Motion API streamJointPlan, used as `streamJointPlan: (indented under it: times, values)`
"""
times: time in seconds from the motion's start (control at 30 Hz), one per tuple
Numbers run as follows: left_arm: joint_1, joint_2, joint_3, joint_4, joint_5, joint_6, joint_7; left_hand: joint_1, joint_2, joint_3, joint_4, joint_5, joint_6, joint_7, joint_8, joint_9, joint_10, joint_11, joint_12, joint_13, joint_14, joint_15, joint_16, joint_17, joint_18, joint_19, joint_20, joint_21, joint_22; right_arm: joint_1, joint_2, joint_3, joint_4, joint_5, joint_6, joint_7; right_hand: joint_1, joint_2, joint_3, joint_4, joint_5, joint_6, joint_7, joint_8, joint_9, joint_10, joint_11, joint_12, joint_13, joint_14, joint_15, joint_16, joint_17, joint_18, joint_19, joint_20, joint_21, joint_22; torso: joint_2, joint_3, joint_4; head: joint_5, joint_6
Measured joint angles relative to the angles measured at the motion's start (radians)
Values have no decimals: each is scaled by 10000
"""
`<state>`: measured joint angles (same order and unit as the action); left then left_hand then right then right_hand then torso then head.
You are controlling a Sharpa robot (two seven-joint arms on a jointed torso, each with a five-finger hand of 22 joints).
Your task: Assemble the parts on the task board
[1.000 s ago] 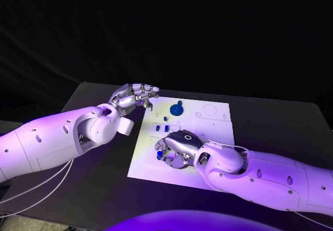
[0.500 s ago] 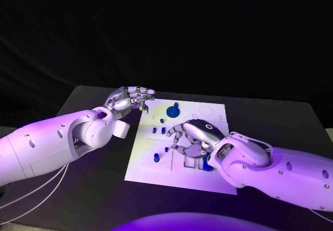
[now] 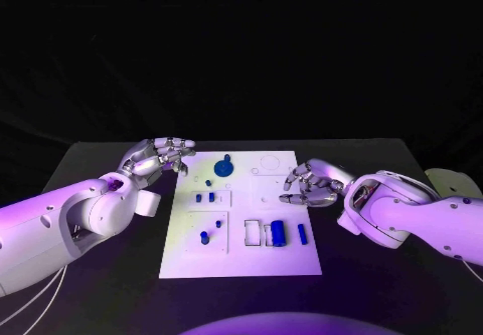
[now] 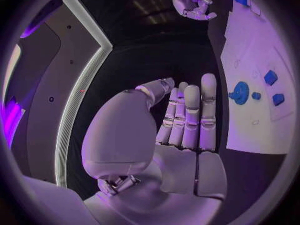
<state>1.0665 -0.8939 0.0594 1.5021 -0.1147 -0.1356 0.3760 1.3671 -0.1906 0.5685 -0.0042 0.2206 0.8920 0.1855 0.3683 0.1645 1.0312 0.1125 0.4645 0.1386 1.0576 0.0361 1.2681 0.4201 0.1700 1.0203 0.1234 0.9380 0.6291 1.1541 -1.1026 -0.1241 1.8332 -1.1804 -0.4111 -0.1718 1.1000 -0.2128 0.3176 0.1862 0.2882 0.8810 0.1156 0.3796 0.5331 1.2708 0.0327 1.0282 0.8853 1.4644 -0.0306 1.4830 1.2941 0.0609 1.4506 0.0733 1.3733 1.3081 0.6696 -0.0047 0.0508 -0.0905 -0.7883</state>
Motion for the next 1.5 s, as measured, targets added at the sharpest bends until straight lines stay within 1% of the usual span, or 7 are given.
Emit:
streamJointPlan:
  times: [0.1,0.3,0.43,0.63,0.83,1.2,1.5]
  values:
    - [-19,3,-3,-1,0,10,-1,0,0,0,0,0,0,0,0,-1,0,0,0,0,0,0,0,0,0,0,0,0,0,-140,-296,-51,226,-38,158,-213,69,88,-313,313,3,-57,-56,279,239,458,-14,1267,1527,0,0,169,139,0,87,-18,151,-1,-23,12,-51,-134,-19]
    - [-54,8,-3,-5,0,25,-2,0,0,0,0,0,0,0,0,-1,0,0,0,-1,0,0,0,0,1,0,0,0,1,-527,-394,-106,538,-423,355,-760,122,141,-708,820,-81,-110,-34,532,450,800,-25,2312,2823,1,0,275,143,0,88,-17,178,-1,-56,33,-138,-213,-64]
    - [-71,4,-5,-5,0,33,-2,0,0,0,0,0,-37,37,0,8,-36,-36,0,-1,0,0,0,1,1,0,0,0,-11,-808,-232,-138,606,-709,383,-1101,122,141,-884,1000,-137,-145,-69,574,488,801,-24,2396,3010,1,0,275,143,1,88,-16,178,-2,-58,45,-150,-220,-89]
    - [-88,-27,-7,5,0,37,-2,0,0,0,0,0,-37,36,0,8,-36,-36,0,-2,0,0,0,1,0,0,0,0,-11,-1061,70,-138,622,-1000,370,-1488,55,207,-998,1075,-177,-145,-69,574,498,873,-22,2513,3165,1,0,313,143,1,87,-16,178,-3,-58,33,-139,-199,-122]
    - [-93,-56,-7,12,0,38,-4,0,0,0,0,0,-37,36,0,7,-36,-36,0,-2,0,0,0,1,0,0,0,0,-10,-1189,301,-139,569,-1154,348,-1731,-87,349,-1112,1048,-216,-145,-69,613,510,978,-23,2762,3444,1,0,313,142,1,87,-16,178,-3,-55,19,-140,-176,-152]
    - [-94,-90,-7,31,0,39,-9,0,0,0,0,0,-37,36,0,5,-36,-36,0,4,0,0,0,2,1,0,0,0,-10,-1359,637,-142,292,-1350,376,-2109,-302,564,-1461,1069,-388,-145,-69,680,533,1050,-24,2860,3622,2,0,351,140,2,86,-16,225,-5,-55,20,-157,-171,-178]
    - [-94,-107,-7,47,0,46,-21,0,0,0,0,0,-37,36,0,14,-73,2,0,8,0,0,0,2,1,0,0,0,-10,-1411,1019,-112,31,-1639,353,-2469,-472,600,-1865,1064,-618,-78,-128,848,639,1122,-96,2977,3812,40,-38,351,139,2,86,-15,225,-6,-56,26,-145,-226,-208]
